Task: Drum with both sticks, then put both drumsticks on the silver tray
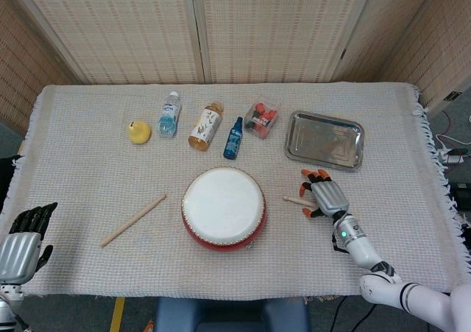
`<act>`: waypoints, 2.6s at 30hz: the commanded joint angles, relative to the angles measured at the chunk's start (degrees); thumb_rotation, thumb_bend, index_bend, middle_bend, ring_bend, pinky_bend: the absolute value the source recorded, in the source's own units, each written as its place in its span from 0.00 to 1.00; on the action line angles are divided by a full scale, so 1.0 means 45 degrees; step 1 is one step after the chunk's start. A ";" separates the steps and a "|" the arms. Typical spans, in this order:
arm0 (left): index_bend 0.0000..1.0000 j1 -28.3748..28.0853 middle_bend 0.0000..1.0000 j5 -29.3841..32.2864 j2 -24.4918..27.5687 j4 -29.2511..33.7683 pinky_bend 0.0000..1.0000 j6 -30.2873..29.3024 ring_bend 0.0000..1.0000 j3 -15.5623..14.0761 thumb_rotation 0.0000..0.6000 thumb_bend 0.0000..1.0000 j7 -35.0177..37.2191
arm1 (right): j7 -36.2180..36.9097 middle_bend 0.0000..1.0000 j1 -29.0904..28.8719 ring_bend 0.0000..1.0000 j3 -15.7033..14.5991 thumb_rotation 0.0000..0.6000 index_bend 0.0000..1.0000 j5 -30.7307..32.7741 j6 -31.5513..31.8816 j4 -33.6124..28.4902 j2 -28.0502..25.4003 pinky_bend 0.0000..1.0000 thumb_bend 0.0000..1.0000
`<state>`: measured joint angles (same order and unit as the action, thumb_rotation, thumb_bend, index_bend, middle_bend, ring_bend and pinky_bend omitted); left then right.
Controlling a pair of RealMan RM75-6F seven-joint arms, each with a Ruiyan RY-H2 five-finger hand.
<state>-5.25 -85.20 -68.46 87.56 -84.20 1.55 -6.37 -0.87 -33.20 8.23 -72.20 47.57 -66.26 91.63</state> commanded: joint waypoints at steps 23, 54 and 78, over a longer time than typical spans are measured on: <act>0.06 -0.0045 0.11 0.0000 -0.0112 -0.0254 0.12 0.0105 0.10 -0.0011 1.00 0.29 0.0257 | 0.0085 0.09 -0.0199 0.00 -0.0141 1.00 0.50 0.0157 -0.0128 0.0304 0.0305 0.00 0.38; 0.06 0.0008 0.11 -0.0319 0.0201 0.0376 0.12 -0.0162 0.10 -0.0056 1.00 0.29 0.0175 | 1.3719 0.17 0.1738 0.05 -0.0742 1.00 0.57 -0.3706 0.3949 -0.2550 -0.3354 0.05 0.49; 0.06 0.0000 0.11 -0.0540 0.0467 0.0954 0.12 -0.0147 0.10 -0.0200 1.00 0.29 -0.0233 | 2.9183 0.28 0.1305 0.28 -0.2322 1.00 0.47 -0.5109 0.5295 0.7387 0.0951 0.28 0.38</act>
<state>-5.26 -87.61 -66.38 91.83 -84.85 0.67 -7.40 127.47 -26.77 -1.37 -94.94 71.46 -35.87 93.59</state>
